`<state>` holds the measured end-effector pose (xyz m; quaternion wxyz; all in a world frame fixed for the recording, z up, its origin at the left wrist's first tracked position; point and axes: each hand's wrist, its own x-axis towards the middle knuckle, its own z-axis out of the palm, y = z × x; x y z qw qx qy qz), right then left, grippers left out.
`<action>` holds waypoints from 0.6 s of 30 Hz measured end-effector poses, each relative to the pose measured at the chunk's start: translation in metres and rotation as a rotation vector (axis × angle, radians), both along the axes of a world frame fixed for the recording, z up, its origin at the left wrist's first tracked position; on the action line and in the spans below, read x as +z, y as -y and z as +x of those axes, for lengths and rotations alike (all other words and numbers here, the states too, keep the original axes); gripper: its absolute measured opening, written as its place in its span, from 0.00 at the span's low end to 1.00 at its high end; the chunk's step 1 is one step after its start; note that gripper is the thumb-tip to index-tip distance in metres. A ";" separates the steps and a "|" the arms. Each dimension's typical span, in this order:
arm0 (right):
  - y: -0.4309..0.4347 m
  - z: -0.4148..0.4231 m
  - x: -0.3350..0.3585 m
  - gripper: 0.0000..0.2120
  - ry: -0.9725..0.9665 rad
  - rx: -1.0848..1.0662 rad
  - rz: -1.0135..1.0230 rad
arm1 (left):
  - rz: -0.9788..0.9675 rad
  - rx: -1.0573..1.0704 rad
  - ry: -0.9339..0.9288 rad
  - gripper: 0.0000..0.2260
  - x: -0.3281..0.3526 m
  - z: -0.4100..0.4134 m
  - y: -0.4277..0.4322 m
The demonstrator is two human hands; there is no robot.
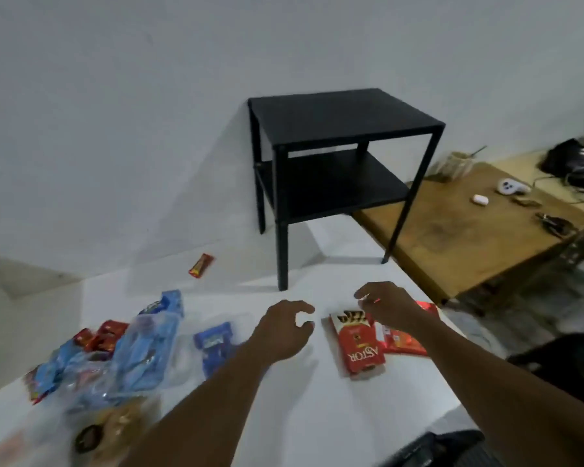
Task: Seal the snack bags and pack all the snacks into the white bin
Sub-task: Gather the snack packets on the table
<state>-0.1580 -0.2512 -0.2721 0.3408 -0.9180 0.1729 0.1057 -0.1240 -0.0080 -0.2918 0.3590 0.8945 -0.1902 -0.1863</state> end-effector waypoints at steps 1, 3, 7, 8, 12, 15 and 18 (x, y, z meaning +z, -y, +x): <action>0.024 -0.008 -0.017 0.08 -0.019 -0.037 -0.025 | 0.023 -0.061 -0.017 0.14 -0.014 -0.002 0.024; 0.065 -0.026 -0.052 0.09 -0.051 -0.109 -0.082 | 0.072 -0.172 -0.044 0.16 -0.045 -0.006 0.065; 0.119 -0.051 -0.116 0.19 -0.171 -0.095 -0.247 | 0.229 -0.262 0.011 0.24 -0.098 -0.010 0.119; 0.129 -0.052 -0.130 0.22 -0.198 -0.058 -0.287 | 0.252 -0.277 0.035 0.26 -0.109 -0.012 0.127; 0.148 -0.047 -0.171 0.25 -0.205 0.025 -0.330 | 0.318 -0.364 0.087 0.28 -0.138 -0.017 0.156; 0.147 -0.040 -0.186 0.24 -0.219 0.139 -0.385 | 0.384 -0.377 0.117 0.25 -0.149 -0.017 0.165; 0.140 -0.037 -0.188 0.23 -0.176 0.158 -0.449 | 0.433 -0.333 0.140 0.21 -0.156 -0.016 0.159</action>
